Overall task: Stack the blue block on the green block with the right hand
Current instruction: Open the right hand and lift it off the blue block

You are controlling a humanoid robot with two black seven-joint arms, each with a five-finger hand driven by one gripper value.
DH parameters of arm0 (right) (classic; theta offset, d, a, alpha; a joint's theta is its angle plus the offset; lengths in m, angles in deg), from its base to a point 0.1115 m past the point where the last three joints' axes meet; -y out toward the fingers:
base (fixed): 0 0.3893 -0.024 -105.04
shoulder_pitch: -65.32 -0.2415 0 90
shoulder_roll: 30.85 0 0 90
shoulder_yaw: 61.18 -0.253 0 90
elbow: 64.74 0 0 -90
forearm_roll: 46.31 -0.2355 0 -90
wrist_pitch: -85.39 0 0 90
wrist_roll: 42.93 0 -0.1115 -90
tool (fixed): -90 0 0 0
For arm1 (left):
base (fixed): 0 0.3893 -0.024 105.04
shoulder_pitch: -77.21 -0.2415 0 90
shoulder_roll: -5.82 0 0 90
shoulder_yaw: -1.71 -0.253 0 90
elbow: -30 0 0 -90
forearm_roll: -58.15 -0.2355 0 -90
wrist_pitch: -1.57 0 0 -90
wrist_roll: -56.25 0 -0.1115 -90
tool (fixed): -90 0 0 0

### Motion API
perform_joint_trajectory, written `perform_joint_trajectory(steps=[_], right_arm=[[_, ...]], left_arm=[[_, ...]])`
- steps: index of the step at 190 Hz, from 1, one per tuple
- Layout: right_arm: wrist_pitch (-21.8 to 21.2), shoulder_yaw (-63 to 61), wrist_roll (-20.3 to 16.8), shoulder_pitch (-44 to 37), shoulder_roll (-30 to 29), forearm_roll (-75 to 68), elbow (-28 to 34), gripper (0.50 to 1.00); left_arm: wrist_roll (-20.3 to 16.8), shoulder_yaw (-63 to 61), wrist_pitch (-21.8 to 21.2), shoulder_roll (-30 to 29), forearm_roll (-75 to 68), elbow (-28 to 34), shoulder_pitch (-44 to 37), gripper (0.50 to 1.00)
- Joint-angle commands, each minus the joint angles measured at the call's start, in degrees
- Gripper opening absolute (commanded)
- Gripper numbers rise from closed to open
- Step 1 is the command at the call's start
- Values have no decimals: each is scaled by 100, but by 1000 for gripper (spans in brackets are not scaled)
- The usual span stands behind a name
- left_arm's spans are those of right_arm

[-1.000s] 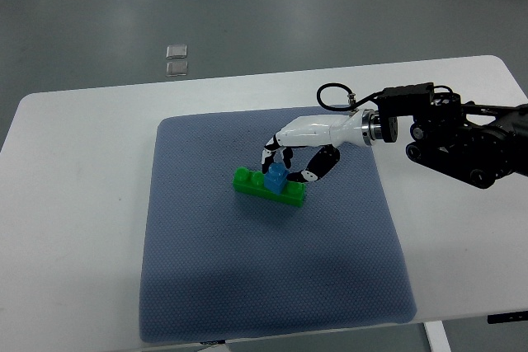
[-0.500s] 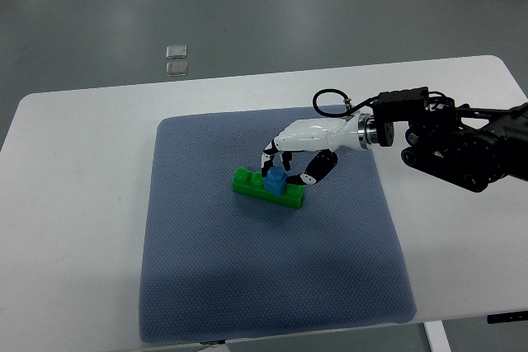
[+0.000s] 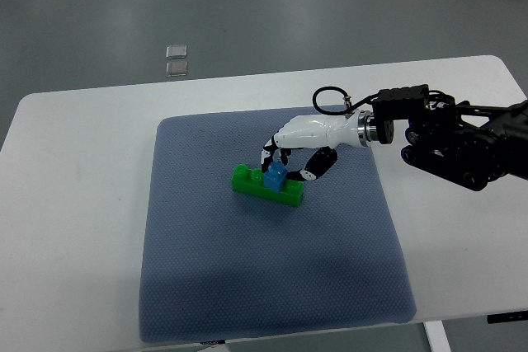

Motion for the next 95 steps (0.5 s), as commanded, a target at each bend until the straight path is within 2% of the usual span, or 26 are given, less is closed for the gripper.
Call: perform_joint_trajectory(steps=[1, 5, 19, 26, 38, 47, 95], right_arm=[[55, -9, 2, 5, 11, -6, 7, 742], [55, -9, 2, 5, 20, -6, 7, 772], [55, -9, 2, 5, 29, -6, 16, 809], [55, -9, 2, 5, 46, -6, 16, 854], [55, -9, 2, 5, 55, -6, 16, 862], [55, -9, 2, 5, 64, -6, 16, 895], [55, -44, 2, 5, 169, -50, 7, 897]], left_arm=[[-1, 0, 0, 0, 0, -4, 0, 1000], [-1, 0, 0, 0, 0, 5, 0, 1000], [-1, 0, 0, 0, 0, 5, 0, 1000], [-1, 0, 0, 0, 0, -4, 0, 1000], [-1, 0, 0, 0, 0, -4, 0, 1000], [-1, 0, 0, 0, 0, -4, 0, 1000], [-1, 0, 0, 0, 0, -4, 0, 1000]])
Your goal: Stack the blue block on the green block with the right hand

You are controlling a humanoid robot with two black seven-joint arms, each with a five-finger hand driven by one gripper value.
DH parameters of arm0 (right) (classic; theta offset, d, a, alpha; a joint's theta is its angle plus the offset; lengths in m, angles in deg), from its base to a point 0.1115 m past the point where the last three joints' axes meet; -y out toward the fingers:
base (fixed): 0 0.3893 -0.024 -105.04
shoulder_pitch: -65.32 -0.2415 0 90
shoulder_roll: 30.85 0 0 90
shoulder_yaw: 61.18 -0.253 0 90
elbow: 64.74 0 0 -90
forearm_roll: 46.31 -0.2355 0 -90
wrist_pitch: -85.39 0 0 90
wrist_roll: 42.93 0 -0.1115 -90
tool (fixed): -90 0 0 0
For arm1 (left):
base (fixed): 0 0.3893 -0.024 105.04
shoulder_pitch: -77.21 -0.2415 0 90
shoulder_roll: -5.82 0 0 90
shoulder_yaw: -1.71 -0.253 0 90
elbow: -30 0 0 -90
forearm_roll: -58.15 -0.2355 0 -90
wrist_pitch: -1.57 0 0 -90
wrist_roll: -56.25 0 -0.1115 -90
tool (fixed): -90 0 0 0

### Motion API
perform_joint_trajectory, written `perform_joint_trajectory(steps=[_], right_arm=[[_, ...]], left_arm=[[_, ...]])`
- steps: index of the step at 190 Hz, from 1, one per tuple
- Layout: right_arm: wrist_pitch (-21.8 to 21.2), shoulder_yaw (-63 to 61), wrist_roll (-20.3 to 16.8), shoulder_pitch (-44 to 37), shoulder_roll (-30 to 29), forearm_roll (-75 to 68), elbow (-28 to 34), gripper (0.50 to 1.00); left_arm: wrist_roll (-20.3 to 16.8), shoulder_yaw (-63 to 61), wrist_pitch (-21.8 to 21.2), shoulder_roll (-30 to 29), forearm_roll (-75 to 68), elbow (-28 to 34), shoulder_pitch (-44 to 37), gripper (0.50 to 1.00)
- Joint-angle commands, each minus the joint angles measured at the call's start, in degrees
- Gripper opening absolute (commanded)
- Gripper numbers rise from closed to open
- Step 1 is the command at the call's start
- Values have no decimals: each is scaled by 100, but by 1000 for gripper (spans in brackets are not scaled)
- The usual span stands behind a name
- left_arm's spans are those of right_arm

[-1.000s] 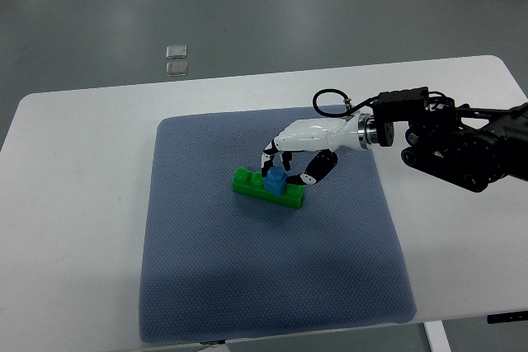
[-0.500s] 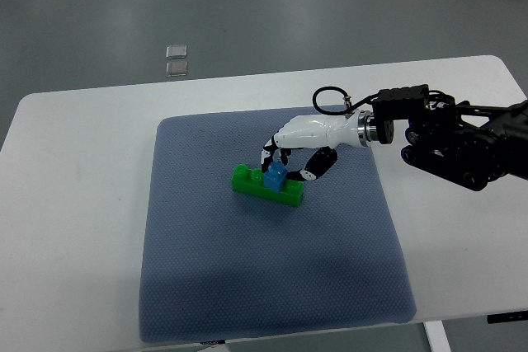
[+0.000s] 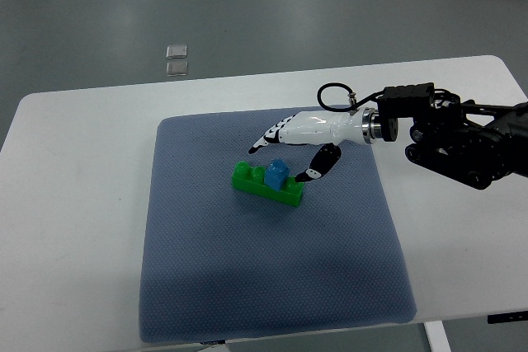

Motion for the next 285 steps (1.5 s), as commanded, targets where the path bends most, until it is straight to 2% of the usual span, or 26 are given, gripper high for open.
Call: perform_joint_trajectory(steps=[1, 33, 60, 89, 156, 215, 257, 285], right_arm=[[0, -32, 1, 0, 67, -27, -3, 897], [-115, -330, -25, 9, 322, -818, -20, 897], [-536, -365, -351, 35, 437, -2039, -117, 897], [-616, -357, -421, 158, 437, -3270, -345, 897], [-536, -365, -1344, 589, 428, -7224, -1075, 897], [-167, -743, -1361, 1054, 366, -9466, -1084, 897], [-79, -1727, -1317, 1512, 261, -9563, -1040, 905], [-115, -1824, -1335, 1564, 243, -9563, -1031, 911]], left_arm=[[0, 0, 0, 0, 0, -3, 1, 1000], [9, 0, 0, 0, 0, -3, 1, 1000], [0, 0, 0, 0, 0, -3, 1, 1000], [0, 0, 0, 0, 0, 5, 1, 1000], [0, 0, 0, 0, 0, -3, 1, 1000], [0, 0, 0, 0, 0, -3, 1, 1000], [8, 0, 0, 0, 0, -3, 1, 1000], [0, 0, 0, 0, 0, 5, 1, 1000]])
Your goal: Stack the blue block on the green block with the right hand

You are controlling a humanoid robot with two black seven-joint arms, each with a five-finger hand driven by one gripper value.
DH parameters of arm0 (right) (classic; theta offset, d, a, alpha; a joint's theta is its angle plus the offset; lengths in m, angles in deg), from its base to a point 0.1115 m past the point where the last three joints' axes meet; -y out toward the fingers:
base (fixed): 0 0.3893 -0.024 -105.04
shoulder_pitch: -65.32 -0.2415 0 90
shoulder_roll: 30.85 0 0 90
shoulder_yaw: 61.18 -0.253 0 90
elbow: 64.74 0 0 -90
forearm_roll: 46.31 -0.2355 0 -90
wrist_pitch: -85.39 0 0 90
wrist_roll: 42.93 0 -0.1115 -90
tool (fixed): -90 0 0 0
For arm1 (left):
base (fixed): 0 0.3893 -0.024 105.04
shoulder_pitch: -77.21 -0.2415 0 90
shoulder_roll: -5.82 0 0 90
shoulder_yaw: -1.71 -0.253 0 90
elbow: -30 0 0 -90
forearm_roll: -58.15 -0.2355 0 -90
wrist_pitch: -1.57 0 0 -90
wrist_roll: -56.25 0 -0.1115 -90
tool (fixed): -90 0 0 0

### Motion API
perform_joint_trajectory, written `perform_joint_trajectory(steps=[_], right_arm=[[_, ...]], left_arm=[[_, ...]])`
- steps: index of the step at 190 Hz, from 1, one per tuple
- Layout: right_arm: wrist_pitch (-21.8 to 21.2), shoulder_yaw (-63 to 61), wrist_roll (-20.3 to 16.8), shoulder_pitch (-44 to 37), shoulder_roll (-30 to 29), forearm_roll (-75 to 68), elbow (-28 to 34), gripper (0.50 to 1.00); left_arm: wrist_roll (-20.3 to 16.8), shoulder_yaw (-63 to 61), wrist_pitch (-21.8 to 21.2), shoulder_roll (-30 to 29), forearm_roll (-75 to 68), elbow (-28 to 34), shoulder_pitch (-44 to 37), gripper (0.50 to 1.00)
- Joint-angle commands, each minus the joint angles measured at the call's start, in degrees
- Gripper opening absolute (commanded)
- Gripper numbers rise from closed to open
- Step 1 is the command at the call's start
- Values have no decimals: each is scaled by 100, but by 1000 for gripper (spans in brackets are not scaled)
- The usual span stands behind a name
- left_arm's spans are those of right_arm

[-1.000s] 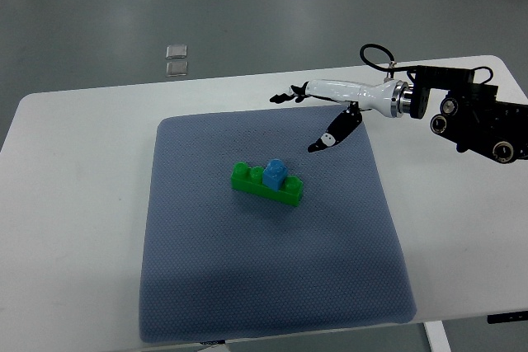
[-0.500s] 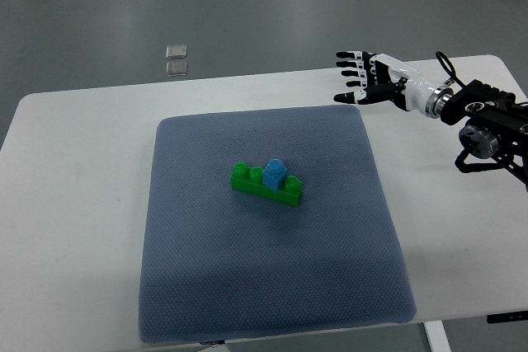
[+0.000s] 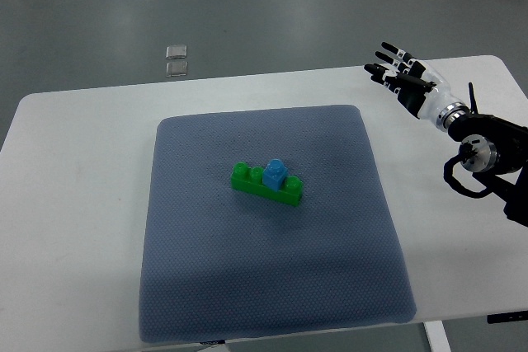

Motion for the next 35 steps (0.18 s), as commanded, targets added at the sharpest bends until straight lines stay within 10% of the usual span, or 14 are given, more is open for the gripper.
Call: perform_joint_trajectory(steps=[1, 35], right_arm=[[-39, -63, -14, 41, -13, 3, 3, 911], [-153, -63, -23, 93, -22, 29, 20, 911]], left_arm=[[-4, 0, 0, 0, 0, -3, 2, 1000], [-4, 0, 0, 0, 0, -4, 2, 1000]])
